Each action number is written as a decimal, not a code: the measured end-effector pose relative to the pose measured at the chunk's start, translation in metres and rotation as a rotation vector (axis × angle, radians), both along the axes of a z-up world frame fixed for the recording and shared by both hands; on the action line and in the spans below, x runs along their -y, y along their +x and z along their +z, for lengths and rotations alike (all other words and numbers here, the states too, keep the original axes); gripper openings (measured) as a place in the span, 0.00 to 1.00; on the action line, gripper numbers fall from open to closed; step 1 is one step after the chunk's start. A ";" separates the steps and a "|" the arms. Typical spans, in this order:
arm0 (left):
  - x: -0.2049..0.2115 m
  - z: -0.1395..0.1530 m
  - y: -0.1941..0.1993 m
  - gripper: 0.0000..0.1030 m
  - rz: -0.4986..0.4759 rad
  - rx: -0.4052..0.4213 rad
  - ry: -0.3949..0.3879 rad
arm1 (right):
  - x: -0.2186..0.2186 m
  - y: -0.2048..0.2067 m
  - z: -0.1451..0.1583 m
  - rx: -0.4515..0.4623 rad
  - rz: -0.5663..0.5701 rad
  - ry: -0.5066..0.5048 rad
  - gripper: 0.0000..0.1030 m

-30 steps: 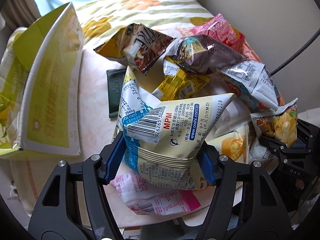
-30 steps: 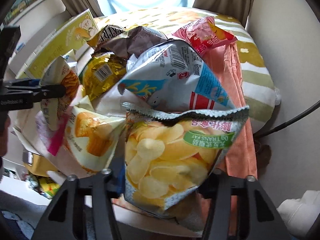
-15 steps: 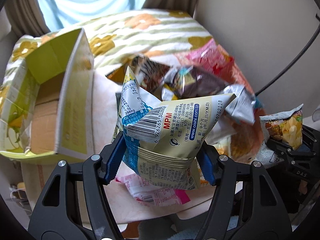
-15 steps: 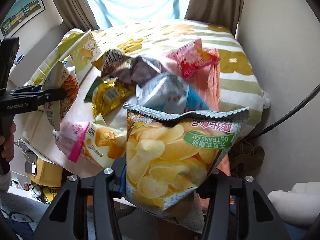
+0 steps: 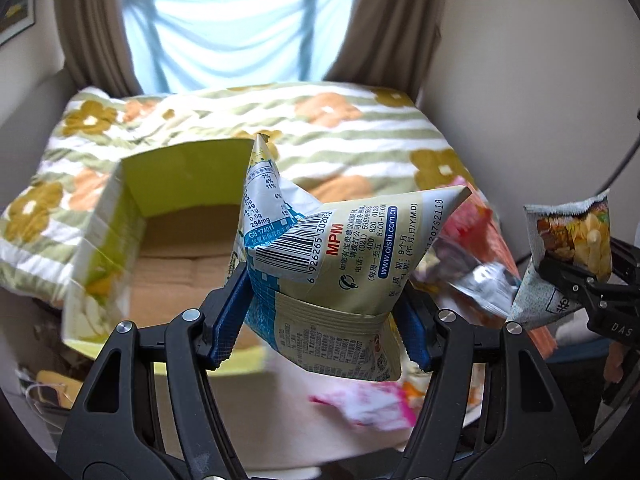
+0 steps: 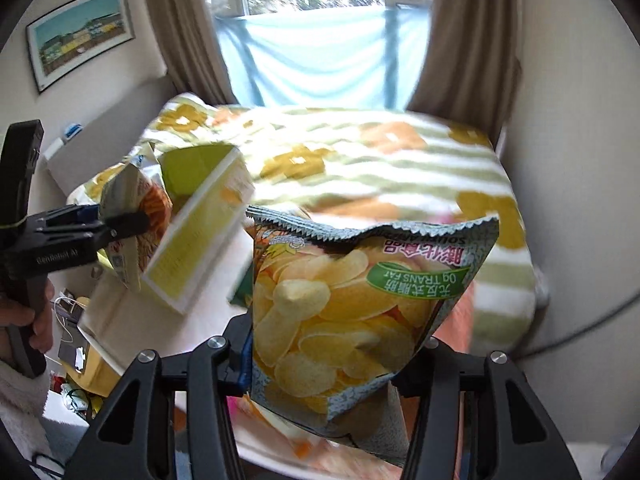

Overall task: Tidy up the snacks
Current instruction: 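Carry both bags over the yellow box and open both tools to drop them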

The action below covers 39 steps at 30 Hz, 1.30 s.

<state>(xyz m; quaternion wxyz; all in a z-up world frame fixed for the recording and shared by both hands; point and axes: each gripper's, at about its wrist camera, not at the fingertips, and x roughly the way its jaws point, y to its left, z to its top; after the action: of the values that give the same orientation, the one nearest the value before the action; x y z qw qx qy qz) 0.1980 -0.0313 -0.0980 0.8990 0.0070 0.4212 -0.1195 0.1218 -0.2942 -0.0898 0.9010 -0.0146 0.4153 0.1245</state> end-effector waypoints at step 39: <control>-0.189 -0.074 0.081 1.00 -0.068 -0.176 0.154 | -0.250 0.145 -0.049 -0.198 0.042 -0.016 0.46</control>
<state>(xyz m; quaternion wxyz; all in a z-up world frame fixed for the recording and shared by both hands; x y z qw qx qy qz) 0.2787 0.1582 -0.1717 0.8508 0.0799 0.5059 -0.1173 0.2664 -0.0443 -0.1392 0.8525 -0.0183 0.5031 0.1408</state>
